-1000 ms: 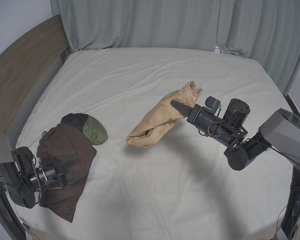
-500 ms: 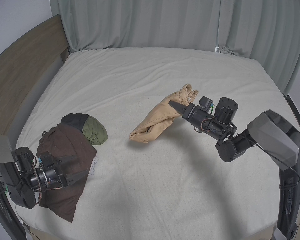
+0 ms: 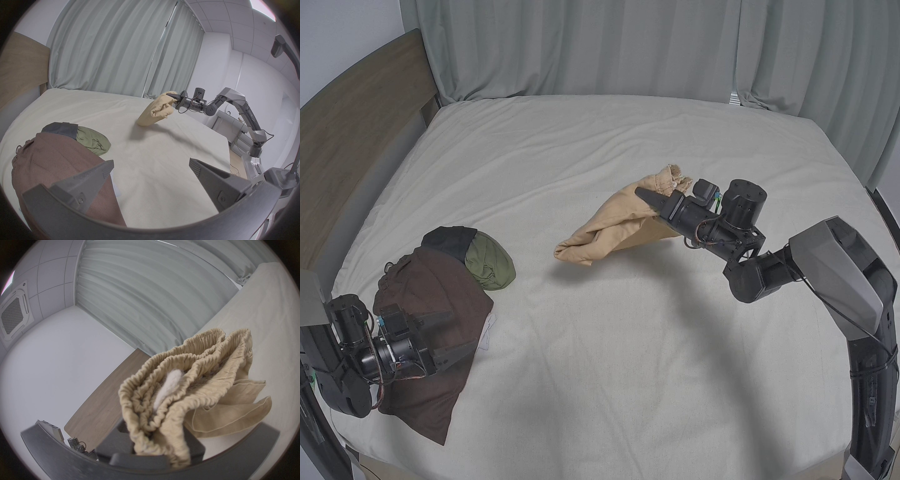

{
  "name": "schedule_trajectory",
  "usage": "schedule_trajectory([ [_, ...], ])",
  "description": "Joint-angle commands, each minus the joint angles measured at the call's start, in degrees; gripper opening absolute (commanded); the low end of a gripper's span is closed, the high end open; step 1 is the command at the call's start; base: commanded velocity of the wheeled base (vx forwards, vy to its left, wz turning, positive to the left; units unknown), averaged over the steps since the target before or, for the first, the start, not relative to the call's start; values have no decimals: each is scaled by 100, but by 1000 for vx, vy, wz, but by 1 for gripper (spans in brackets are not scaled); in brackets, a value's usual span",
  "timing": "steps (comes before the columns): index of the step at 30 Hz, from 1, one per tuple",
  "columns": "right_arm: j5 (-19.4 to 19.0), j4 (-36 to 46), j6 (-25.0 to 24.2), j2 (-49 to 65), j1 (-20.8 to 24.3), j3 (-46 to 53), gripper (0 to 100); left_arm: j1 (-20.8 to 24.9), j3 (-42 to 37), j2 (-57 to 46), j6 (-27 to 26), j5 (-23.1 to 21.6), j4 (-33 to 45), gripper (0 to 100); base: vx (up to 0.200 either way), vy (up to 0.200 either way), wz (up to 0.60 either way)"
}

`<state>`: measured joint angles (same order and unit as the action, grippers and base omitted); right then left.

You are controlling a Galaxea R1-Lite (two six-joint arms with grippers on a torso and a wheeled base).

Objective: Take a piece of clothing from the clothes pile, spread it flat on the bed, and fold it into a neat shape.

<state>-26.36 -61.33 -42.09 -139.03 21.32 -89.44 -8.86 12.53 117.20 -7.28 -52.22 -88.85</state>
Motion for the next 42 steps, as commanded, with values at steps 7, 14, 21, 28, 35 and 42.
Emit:
schedule_trajectory([
  [7,-1,851,-1,-616,-128,-1770,0,16,-14,31,-2,2,-1,100,0,0,0],
  [14,-1,1053,-1,-1310,-278,-2358,0,16,-93,31,-2,-51,-1,100,0,0,0],
  [21,8,939,26,-1671,-427,-2121,0,16,-93,22,-11,-86,-10,100,0,0,0],
  [28,16,244,35,-1513,-506,-653,0,25,-84,-13,-2,-86,-10,100,0,0,0],
  [35,16,-441,35,-1601,-550,164,0,25,-84,-31,-2,-86,-10,100,0,0,0],
  [42,16,-599,35,-1636,-559,269,100,34,-84,-39,-2,-86,-10,100,0,0,0],
])
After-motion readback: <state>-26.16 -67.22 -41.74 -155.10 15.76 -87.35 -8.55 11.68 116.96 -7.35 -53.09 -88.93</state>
